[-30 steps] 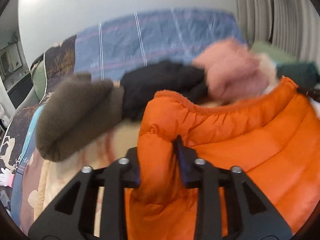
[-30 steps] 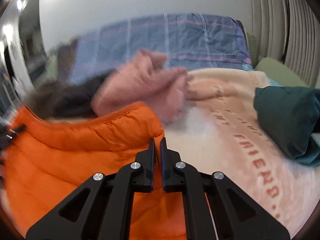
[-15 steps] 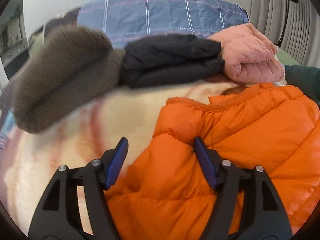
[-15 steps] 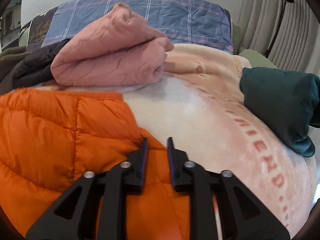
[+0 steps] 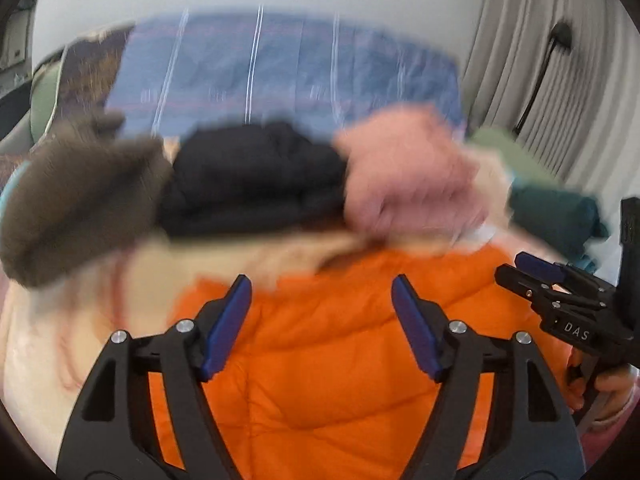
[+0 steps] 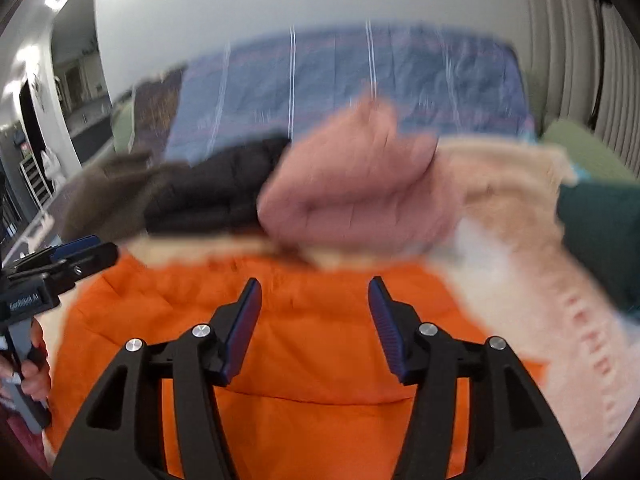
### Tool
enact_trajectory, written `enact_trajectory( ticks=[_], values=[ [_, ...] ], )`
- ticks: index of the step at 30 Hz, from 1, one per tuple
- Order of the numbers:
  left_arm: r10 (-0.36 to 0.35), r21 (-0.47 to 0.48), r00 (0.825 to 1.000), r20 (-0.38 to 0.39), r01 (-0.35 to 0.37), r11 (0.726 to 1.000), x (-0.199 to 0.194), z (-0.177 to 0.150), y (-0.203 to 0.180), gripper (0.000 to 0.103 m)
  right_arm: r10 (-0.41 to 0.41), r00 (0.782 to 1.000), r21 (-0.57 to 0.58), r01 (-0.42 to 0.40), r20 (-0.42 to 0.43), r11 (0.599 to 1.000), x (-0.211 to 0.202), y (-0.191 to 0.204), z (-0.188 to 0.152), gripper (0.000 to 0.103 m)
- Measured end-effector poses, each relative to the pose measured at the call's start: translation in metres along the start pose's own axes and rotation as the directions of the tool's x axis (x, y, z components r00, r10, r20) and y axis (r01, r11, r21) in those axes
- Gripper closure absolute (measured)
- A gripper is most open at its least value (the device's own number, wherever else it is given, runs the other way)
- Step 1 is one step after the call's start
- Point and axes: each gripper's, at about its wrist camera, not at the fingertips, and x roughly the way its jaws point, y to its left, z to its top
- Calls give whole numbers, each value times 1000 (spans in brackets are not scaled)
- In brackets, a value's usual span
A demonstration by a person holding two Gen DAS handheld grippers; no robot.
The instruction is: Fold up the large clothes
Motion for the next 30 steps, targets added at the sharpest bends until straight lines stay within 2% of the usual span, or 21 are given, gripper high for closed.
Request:
enact_trajectory(
  ticks=[1,2,3,4,10,23,30],
  values=[
    [57,27,997,-42,-56,998,19,-8,0,26,21,999,24,-20,-33,1000,19,-7,-8,43],
    [65,22,996,-65,-64,998,34,-17,4,24,55,998,56,-54,-28,997,22,-12,-10,42],
    [32,-15,998,-54,-32,999,35,-18,11,24,74,997,82,-72,-28,994,23,-17,-10,42],
    [29,-22,998,-54,-30,999,35,-18,13,24,78,997,84,-75,-29,994,23,-18,-10,42],
    [50,6,998,-39,-50,999,38,-27,9,23,31,999,36,-31,-9,999,28,-11,-13,40],
    [61,20,995,-74,-60,998,50,-29,8,23,-62,997,-33,60,-40,998,47,3,-21,38],
    [67,26,994,-88,-65,998,58,-30,8,22,-78,996,-36,76,-44,996,55,3,-23,38]
  ],
)
